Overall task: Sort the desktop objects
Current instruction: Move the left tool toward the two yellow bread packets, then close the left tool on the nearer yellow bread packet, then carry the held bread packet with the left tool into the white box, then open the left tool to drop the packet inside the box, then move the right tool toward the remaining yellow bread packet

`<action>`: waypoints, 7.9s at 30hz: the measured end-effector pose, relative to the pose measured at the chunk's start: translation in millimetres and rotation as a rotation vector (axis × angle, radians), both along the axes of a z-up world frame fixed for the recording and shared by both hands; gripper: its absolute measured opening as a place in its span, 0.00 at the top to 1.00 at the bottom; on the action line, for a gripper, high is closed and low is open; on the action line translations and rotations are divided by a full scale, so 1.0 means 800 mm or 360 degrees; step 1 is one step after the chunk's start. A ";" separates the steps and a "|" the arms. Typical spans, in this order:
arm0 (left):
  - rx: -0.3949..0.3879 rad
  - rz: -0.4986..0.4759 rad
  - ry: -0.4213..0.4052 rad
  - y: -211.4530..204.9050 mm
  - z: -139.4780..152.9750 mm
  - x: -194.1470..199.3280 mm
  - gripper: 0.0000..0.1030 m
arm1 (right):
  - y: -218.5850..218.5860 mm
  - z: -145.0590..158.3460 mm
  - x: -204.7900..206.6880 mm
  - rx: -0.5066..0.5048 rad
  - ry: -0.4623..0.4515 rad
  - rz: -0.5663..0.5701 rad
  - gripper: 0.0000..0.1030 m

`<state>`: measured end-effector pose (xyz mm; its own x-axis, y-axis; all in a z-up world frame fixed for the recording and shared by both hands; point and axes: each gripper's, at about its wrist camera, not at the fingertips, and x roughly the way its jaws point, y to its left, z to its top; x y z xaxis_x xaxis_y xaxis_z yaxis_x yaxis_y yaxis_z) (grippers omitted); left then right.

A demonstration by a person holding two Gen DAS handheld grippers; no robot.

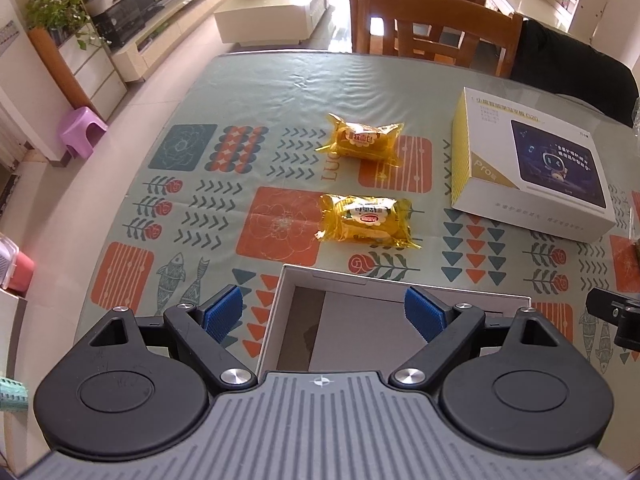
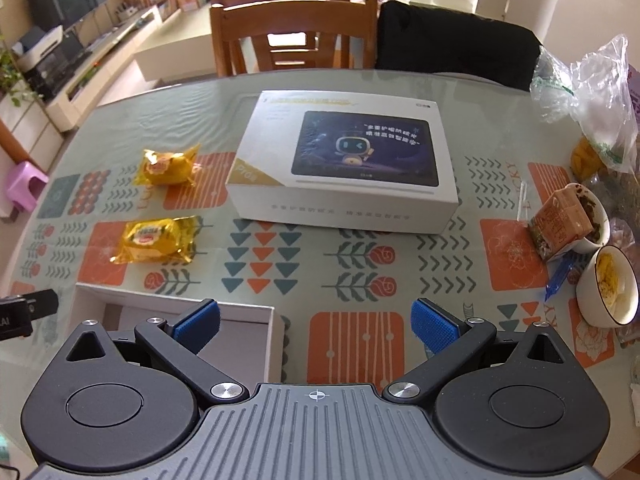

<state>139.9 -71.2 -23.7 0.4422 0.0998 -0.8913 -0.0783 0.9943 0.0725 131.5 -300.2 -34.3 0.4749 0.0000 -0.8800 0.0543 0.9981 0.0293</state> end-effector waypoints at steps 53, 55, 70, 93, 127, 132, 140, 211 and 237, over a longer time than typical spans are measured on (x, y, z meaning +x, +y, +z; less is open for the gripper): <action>-0.0013 0.0012 0.0328 -0.029 -0.160 0.192 0.00 | 0.031 -0.066 0.092 -0.0277 0.0156 0.0014 0.00; -0.0001 0.0010 0.0351 -0.030 -0.168 0.198 0.00 | 0.031 -0.066 0.093 -0.0275 0.0160 0.0016 0.00; 0.0021 -0.0040 0.0403 -0.038 -0.200 0.211 0.00 | 0.034 -0.065 0.091 -0.0241 0.0156 0.0024 0.00; -0.0074 -0.0127 0.0323 -0.041 -0.191 0.202 0.14 | 0.043 -0.061 0.086 -0.0185 0.0137 0.0033 0.00; -0.0145 -0.0118 0.0202 0.013 -0.075 0.022 0.19 | 0.037 -0.040 -0.008 -0.0123 0.0082 -0.0046 0.00; -0.0126 -0.0149 0.0269 0.011 -0.093 -0.010 0.19 | 0.042 -0.041 -0.016 -0.0129 0.0088 -0.0042 0.00; -0.0123 -0.0170 0.0355 0.009 -0.118 -0.037 0.19 | 0.053 -0.043 -0.024 -0.0147 0.0104 -0.0032 0.00; -0.0059 -0.0028 0.0146 0.081 -0.069 0.054 0.00 | 0.123 -0.038 0.014 -0.0213 0.0067 0.0094 0.00; -0.0027 -0.0128 0.0247 0.162 -0.117 0.203 0.00 | 0.231 -0.075 0.154 -0.0281 0.0137 0.0128 0.00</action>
